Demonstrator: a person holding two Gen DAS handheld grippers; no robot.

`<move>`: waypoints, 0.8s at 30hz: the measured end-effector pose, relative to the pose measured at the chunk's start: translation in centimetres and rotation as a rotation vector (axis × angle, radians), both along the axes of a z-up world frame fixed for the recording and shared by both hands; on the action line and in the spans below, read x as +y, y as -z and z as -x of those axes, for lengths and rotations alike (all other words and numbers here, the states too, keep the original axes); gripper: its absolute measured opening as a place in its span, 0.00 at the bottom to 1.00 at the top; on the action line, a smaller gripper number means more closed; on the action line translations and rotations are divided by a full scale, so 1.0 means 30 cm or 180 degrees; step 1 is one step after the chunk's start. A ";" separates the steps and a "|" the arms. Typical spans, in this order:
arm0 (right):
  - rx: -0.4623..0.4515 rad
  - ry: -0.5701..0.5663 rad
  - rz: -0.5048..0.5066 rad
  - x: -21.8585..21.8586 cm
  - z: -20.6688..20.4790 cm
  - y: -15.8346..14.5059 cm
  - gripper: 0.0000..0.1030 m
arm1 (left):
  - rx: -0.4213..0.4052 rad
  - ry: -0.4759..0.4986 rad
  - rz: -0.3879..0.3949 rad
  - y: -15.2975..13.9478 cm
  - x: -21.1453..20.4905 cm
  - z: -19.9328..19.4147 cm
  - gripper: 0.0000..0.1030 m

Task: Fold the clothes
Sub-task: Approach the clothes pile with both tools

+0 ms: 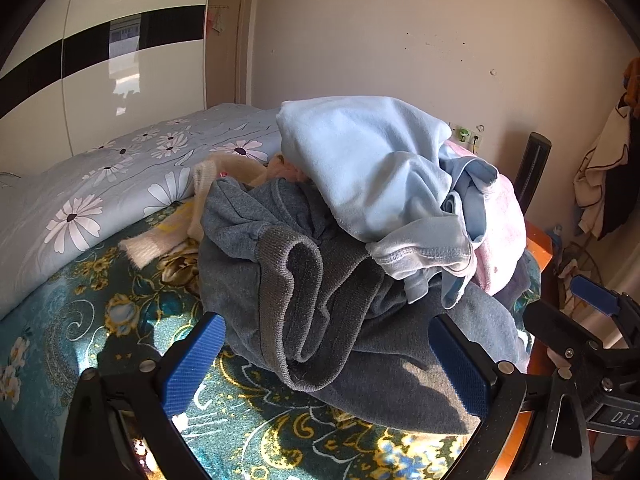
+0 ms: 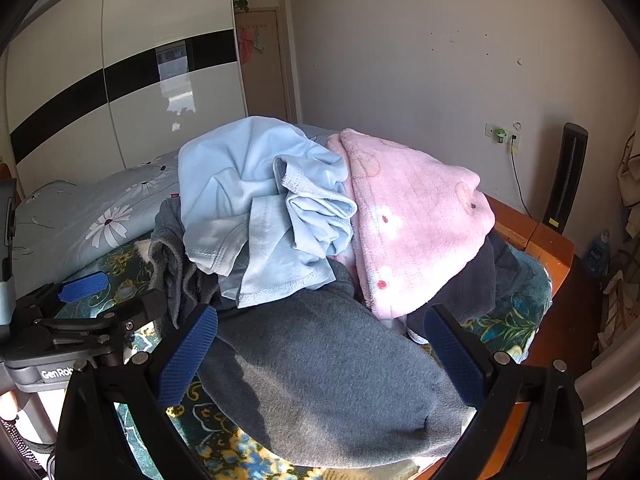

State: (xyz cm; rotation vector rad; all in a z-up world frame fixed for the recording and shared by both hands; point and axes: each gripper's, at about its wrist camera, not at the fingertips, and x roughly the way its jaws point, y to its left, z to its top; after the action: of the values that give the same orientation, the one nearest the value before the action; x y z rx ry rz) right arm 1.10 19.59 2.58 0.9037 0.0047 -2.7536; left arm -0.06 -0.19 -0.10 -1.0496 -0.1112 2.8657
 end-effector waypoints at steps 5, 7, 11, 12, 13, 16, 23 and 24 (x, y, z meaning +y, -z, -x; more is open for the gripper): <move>0.0040 -0.0028 0.0063 0.009 -0.008 -0.006 1.00 | -0.0011 0.0083 -0.0209 -0.003 -0.010 -0.011 1.00; 0.0051 -0.0029 0.0083 0.012 -0.013 -0.007 1.00 | 0.0008 0.0040 -0.0255 -0.008 -0.019 -0.013 1.00; 0.0067 -0.0020 0.0059 0.017 -0.017 -0.010 1.00 | 0.0077 -0.0054 -0.0232 -0.025 -0.040 -0.023 1.00; 0.0068 -0.0007 0.0053 0.018 -0.017 -0.010 1.00 | 0.0087 -0.0066 -0.0240 -0.028 -0.047 -0.027 1.00; 0.0068 0.0006 0.0046 0.020 -0.017 -0.010 1.00 | 0.0093 -0.0074 -0.0250 -0.031 -0.054 -0.031 1.00; 0.0077 0.0022 0.0054 0.022 -0.020 -0.012 1.00 | 0.0102 -0.0084 -0.0250 -0.036 -0.064 -0.039 1.00; 0.0134 -0.0009 -0.0017 0.007 -0.030 -0.019 1.00 | 0.0080 -0.0113 -0.0238 -0.037 -0.081 -0.051 1.00; 0.0139 -0.0021 -0.0034 0.004 -0.030 -0.020 1.00 | 0.0074 -0.0117 -0.0245 -0.036 -0.085 -0.051 1.00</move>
State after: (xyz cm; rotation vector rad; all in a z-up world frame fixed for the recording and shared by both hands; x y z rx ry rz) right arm 2.01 19.72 3.18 0.8445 0.0299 -2.7691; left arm 1.48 -2.74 0.97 -1.0103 -0.2397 2.8796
